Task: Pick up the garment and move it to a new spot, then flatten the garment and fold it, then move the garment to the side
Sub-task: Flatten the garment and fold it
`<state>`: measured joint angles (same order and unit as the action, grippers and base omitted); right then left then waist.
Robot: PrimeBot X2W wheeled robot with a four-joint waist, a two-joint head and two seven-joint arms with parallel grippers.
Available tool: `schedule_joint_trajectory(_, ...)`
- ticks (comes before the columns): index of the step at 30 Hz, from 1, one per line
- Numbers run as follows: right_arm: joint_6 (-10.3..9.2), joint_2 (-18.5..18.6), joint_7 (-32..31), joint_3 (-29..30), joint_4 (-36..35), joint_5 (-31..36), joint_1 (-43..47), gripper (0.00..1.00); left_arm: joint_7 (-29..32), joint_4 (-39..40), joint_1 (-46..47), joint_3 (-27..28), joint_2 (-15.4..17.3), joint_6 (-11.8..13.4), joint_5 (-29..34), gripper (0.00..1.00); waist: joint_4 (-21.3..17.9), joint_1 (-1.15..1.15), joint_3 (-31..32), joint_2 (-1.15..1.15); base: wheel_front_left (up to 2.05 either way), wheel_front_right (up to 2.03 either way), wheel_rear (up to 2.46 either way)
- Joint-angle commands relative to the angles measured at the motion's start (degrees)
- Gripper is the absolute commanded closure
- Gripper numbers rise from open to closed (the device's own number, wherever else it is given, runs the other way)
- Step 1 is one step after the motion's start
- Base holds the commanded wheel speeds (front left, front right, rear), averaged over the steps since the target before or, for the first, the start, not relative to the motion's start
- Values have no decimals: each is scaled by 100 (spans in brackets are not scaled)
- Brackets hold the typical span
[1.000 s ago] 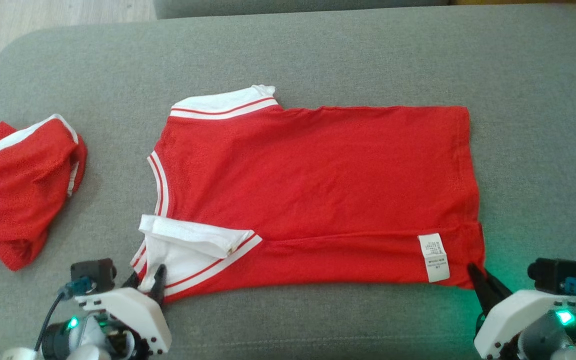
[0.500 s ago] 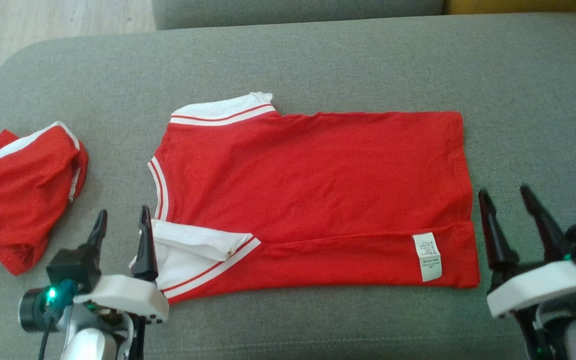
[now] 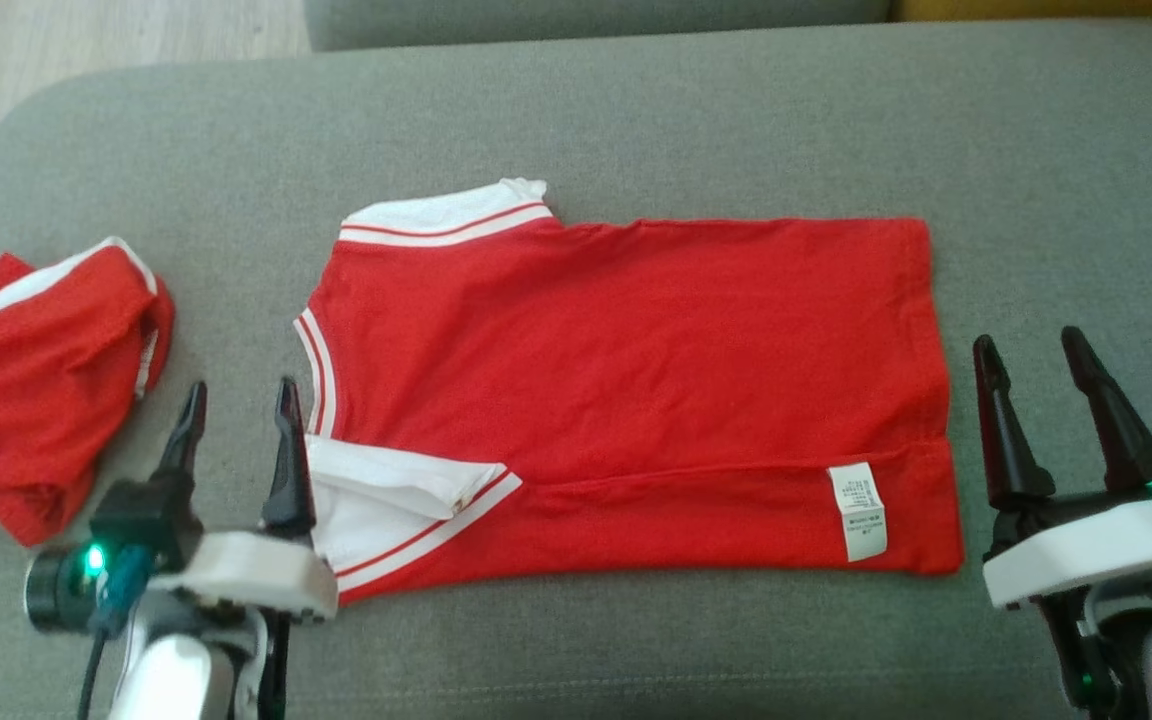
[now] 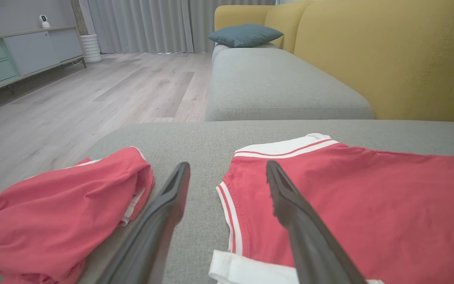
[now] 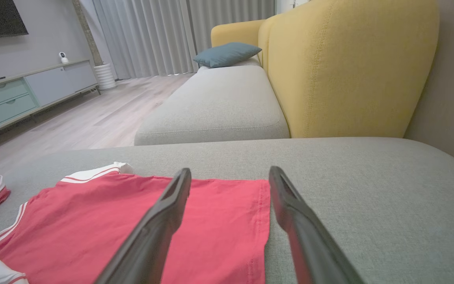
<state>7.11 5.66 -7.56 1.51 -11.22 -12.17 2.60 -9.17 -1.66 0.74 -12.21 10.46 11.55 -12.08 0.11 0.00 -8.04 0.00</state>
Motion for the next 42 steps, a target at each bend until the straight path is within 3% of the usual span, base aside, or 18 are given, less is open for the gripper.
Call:
schedule_joint_trajectory(1,37,2,-5,-72,-264,20,-210,0,18,203,507,163,123,-34,74,0,-12,0,-133,0,0,0,0)
schedule_joint_trajectory(10,37,-40,27,-101,-268,-26,-510,0,344,-649,2440,-166,63,-605,31,0,-189,0,-926,0,0,0,0)
schedule_joint_trajectory(19,37,-106,97,-333,-54,-122,-773,0,769,-3330,4507,-318,-118,-1168,-170,0,-503,0,-1520,0,0,0,0)
schedule_joint_trajectory(23,37,-129,131,-356,92,-171,-807,0,1105,-4392,5019,-397,-131,-1337,-202,0,-611,0,-1631,0,0,0,0)
schedule_joint_trajectory(31,37,-157,179,-323,228,-213,-820,0,1466,-5545,5591,-638,-176,-1438,-82,0,-665,0,-1708,0,0,0,0)
schedule_joint_trajectory(36,37,-169,126,-285,234,-207,-796,0,2222,-6294,5781,-992,-268,-1567,113,0,-653,0,-1648,0,0,0,0)
schedule_joint_trajectory(37,37,-171,106,-265,226,-204,-789,0,2352,-6390,5817,-1049,-289,-1599,137,5,-642,0,-1633,0,0,0,0)
schedule_joint_trajectory(38,37,-171,89,-245,221,-201,-782,0,2442,-6463,5850,-1101,-307,-1623,159,22,-629,0,-1617,0,0,0,0)
schedule_joint_trajectory(39,37,-172,70,-229,219,-200,-777,0,2501,-6520,5876,-1143,-323,-1637,177,51,-618,0,-1604,0,0,0,0)
schedule_joint_trajectory(40,37,-173,53,-220,219,-203,-777,0,2543,-6573,5894,-1174,-336,-1641,189,91,-609,0,-1594,0,0,0,0)
schedule_joint_trajectory(41,37,-174,38,-218,219,-207,-782,0,2579,-6628,5900,-1198,-345,-1647,193,100,-601,0,-1585,0,0,0,0)
schedule_joint_trajectory(42,37,-175,26,-227,220,-218,-789,0,2595,-6673,5907,-1223,-354,-1651,200,100,-595,0,-1578,0,0,0,0)
